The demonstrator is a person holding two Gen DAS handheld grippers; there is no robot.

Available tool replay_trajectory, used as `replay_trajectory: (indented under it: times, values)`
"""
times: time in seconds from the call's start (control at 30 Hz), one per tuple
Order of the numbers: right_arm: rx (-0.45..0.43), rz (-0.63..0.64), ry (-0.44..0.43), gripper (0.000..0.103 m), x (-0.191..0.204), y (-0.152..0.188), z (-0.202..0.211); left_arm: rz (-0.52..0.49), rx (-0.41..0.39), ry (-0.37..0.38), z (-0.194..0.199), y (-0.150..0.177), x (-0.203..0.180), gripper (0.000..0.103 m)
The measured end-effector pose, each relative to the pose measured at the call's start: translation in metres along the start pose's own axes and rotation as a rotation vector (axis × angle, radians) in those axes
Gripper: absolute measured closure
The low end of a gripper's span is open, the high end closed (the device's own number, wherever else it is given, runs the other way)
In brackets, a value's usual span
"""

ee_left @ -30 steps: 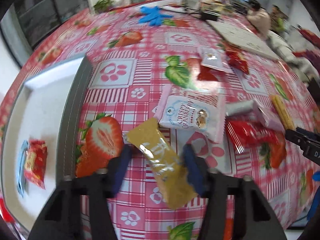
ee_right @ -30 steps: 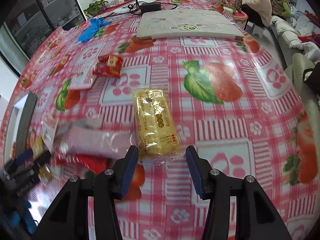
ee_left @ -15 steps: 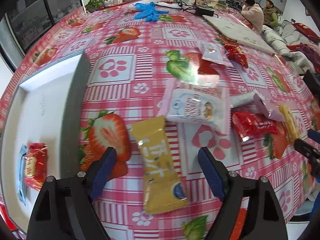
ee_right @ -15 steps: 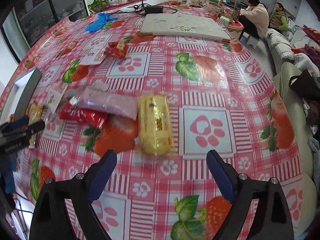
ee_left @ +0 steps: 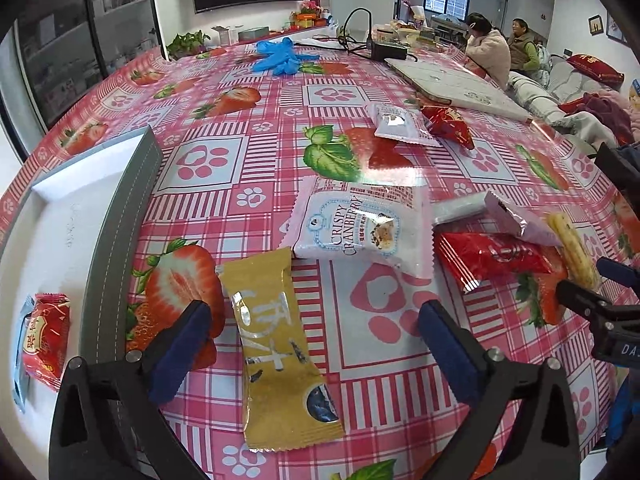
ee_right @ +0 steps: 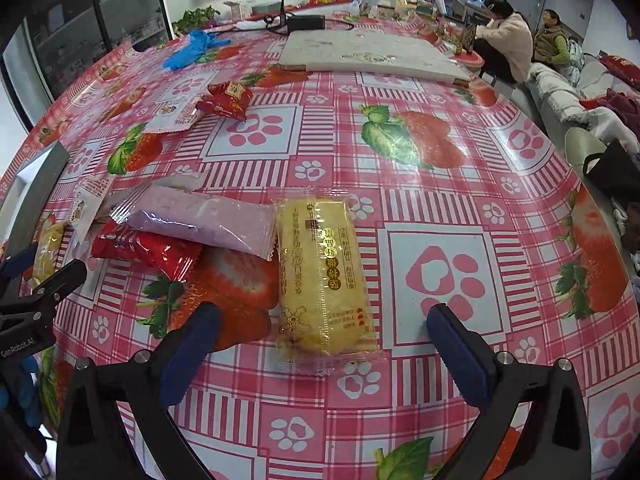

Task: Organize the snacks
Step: 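Grasp the gold-wrapped bar with the left gripper while the right grasps the yellow cake packet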

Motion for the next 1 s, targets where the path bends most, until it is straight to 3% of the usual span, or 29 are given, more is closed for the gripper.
replay_trajectory:
  times: [0.2,1.0]
  values:
    - [-0.101,-0.026,0.003,0.000,-0.001,0.012,0.005,0.002,-0.005,-0.003,0.000,0.000,0.000,0.000]
    - [-0.107,-0.027,0.003,0.000,-0.001,0.012,0.006,0.000,-0.005,-0.001,0.000,0.000,0.002,0.000]
Point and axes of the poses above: each gripper's, at about its wrist camera, not at the fingertips, and z roughly against the way its jaws point, x to its left, y to its underside, the point moved 1 cm from there along -z, roughly the way its jaws point, and after that the axes turned 15 degrees about y, right-handed, at the moved point
